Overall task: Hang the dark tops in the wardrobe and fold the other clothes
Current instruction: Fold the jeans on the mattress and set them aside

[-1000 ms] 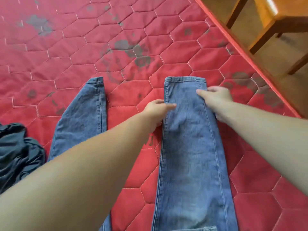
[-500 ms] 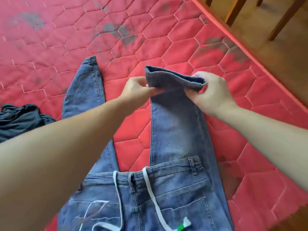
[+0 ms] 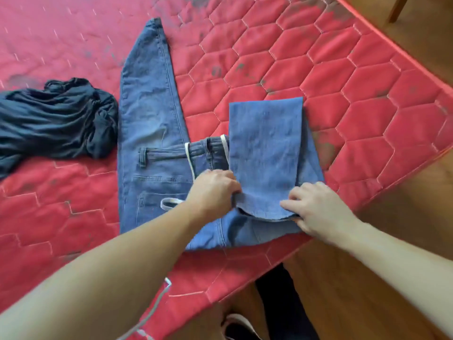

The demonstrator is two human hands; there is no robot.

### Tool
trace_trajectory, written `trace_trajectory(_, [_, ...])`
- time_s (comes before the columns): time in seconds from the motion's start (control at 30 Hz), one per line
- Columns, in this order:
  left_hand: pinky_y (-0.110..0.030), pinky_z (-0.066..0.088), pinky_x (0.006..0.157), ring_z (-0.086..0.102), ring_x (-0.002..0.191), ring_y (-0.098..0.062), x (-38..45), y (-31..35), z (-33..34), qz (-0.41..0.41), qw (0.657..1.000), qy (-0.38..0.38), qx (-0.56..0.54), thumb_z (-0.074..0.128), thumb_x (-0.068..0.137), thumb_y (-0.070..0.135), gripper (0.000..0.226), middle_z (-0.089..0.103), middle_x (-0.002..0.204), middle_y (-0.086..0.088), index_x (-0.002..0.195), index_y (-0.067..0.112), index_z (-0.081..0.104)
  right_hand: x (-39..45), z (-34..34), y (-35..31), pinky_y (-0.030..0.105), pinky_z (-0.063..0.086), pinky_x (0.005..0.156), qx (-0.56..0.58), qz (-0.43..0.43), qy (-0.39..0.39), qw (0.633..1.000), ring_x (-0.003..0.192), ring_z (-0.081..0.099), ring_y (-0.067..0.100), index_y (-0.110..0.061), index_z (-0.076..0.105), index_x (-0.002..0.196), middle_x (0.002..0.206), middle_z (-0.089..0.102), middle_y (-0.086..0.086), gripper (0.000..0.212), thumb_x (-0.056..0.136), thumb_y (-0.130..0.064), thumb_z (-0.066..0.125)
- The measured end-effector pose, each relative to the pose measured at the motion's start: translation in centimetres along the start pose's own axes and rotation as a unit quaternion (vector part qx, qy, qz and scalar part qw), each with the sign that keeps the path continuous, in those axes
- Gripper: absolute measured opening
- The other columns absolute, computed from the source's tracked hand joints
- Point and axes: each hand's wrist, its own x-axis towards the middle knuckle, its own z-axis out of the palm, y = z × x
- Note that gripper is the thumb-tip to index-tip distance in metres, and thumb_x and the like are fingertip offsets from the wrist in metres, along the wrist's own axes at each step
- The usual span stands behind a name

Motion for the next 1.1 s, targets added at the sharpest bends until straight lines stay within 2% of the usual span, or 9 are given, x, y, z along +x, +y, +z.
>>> trace_trajectory(0.07, [-0.040,0.049,0.074,0.064,0.089,-0.029,-1.4,1.3,1.3,0.010,1.000,-0.009,0.021,0.060,0.077,0.015,0.026,0.064,0.094,0.000,0.098,0.026,0.073,-1.6,0.8,-0.8,0.036,0.046,0.054,-0.012,0.017,0.003,1.000,0.061,0.059,0.029,-0.017,0.073,0.078,0.073,0.062,0.004,0.038,0.043,-0.014,0.087])
trace_trajectory(0.2, [-0.039,0.051,0.054,0.063,0.066,-0.033,-3.2,4.0,2.7,0.074,0.995,0.044,-0.044,0.051,0.072,0.021,0.032,0.061,0.083,-0.007,0.092,0.023,0.076,-3.5,1.0,-1.4,0.037,0.044,0.053,-0.043,0.054,0.035,0.997,0.060,0.056,0.029,-0.016,0.074,0.090,0.074,0.059,0.007,0.045,0.048,-0.003,0.083])
trace_trajectory(0.4, [-0.037,0.038,0.083,0.057,0.103,-0.026,-4.2,5.0,5.8,0.024,0.996,-0.077,0.043,0.049,0.092,0.046,0.044,0.049,0.119,0.001,0.135,0.040,0.046,-5.4,1.3,-3.0,0.039,0.045,0.053,-0.073,0.121,-0.039,0.989,0.062,0.056,0.031,-0.013,0.073,0.110,0.078,0.059,0.011,0.070,0.041,-0.009,0.087])
trace_trajectory(0.5, [-0.039,0.038,0.091,0.054,0.108,-0.024,-4.6,4.7,5.3,0.035,0.992,-0.122,0.028,0.048,0.084,0.069,0.066,0.048,0.123,0.001,0.141,0.037,0.041,-4.9,0.8,-4.4,0.041,0.047,0.061,-0.079,0.122,-0.102,0.984,0.072,0.056,0.031,-0.010,0.068,0.118,0.085,0.058,0.011,0.074,0.049,-0.033,0.078])
trace_trajectory(0.57, [-0.038,0.041,0.093,0.054,0.111,-0.023,-4.2,3.7,4.0,0.008,0.992,-0.105,-0.064,0.050,0.085,0.067,0.059,0.052,0.119,0.002,0.135,0.036,0.050,-3.3,-0.2,-4.9,0.041,0.046,0.070,-0.055,0.121,-0.098,0.986,0.080,0.053,0.028,-0.015,0.064,0.123,0.089,0.053,0.007,0.069,0.063,-0.049,0.061])
trace_trajectory(0.7, [-0.038,0.042,0.097,0.053,0.116,-0.022,-2.2,-1.4,0.7,-0.117,0.983,0.035,-0.134,0.055,0.090,0.040,0.041,0.056,0.125,0.005,0.131,0.034,0.056,3.7,-2.6,-4.6,0.040,0.039,0.078,-0.029,0.124,-0.063,0.990,0.088,0.049,0.024,-0.025,0.059,0.118,0.094,0.046,0.000,0.068,0.076,-0.072,0.035])
trace_trajectory(0.8, [-0.037,0.040,0.098,0.046,0.122,-0.022,-0.7,-7.3,-1.6,-0.204,0.969,0.087,-0.112,0.055,0.088,0.037,0.048,0.049,0.135,0.006,0.136,0.034,0.050,11.7,-3.7,-3.8,0.037,0.039,0.081,-0.008,0.119,-0.067,0.991,0.098,0.049,0.022,-0.027,0.052,0.121,0.100,0.040,-0.003,0.049,0.084,-0.058,0.044])
trace_trajectory(0.97, [-0.045,0.023,0.113,0.022,0.144,-0.026,2.3,-17.8,-2.6,-0.302,0.951,0.049,-0.049,0.046,0.090,0.057,0.060,0.025,0.158,0.003,0.146,0.042,0.029,26.7,-3.3,-2.6,0.038,0.043,0.098,0.202,0.179,-0.058,0.961,0.118,0.051,0.026,-0.015,0.051,0.132,0.126,0.053,0.007,0.047,0.089,-0.032,0.057])
trace_trajectory(1.1, [-0.049,0.014,0.118,0.009,0.149,-0.025,5.2,-24.2,-1.5,-0.321,0.945,0.041,-0.050,0.034,0.093,0.064,0.061,0.013,0.162,0.002,0.149,0.044,0.021,35.6,-1.6,-2.8,0.028,0.043,0.084,0.333,0.236,-0.062,0.911,0.100,0.062,0.022,-0.013,0.063,0.112,0.100,0.067,0.000,0.030,0.086,-0.028,0.063])
